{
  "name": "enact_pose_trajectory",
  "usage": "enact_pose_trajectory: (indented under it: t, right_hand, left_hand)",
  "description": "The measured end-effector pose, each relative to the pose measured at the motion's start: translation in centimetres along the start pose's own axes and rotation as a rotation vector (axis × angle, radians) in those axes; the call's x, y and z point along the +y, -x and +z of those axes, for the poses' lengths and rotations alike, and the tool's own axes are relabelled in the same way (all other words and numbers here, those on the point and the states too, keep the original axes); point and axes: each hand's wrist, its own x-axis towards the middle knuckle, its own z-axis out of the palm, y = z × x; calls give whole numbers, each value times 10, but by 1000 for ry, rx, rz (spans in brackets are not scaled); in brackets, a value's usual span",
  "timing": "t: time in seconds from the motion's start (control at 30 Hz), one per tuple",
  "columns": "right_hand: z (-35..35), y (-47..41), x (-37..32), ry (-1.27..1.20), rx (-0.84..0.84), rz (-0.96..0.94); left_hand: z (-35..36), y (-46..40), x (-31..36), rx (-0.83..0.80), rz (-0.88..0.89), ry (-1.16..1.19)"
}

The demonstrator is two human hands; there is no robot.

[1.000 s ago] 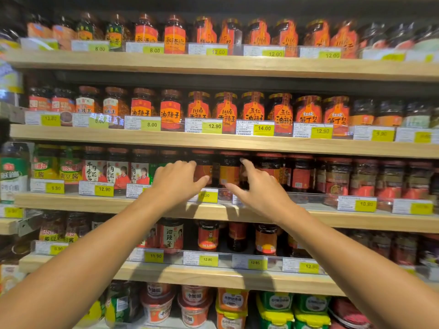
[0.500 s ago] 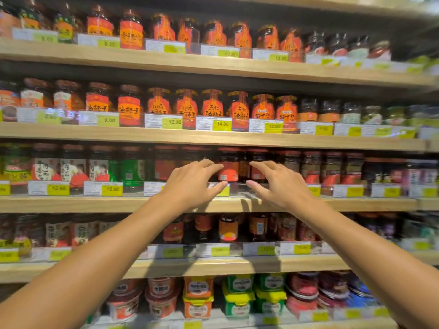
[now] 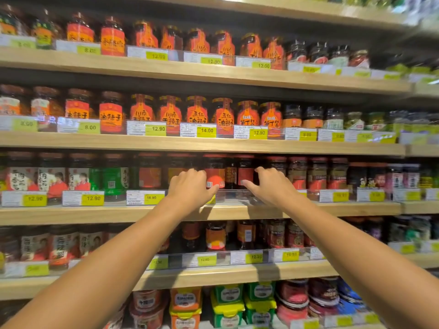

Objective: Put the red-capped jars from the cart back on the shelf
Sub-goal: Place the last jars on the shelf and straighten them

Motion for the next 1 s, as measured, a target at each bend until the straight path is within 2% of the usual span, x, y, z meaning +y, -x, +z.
enact_pose_trajectory:
  t: [0.4,0.63,0.83,1.0]
  right_hand:
    - [21,-33,-1,-222,-159,137]
    - [14,-33,0,-230,-196,98]
    - [11,-34,6,-297,-240,78]
    - [15,-35,9,-320,-224,104]
  left_hand:
    - [25,-27,5,-67,-149,163]
    - [24,-42,6,-171,-180,240]
    - [30,-54,3,-261,-164,270]
    - [28,-41,-2,-207,-98,215]
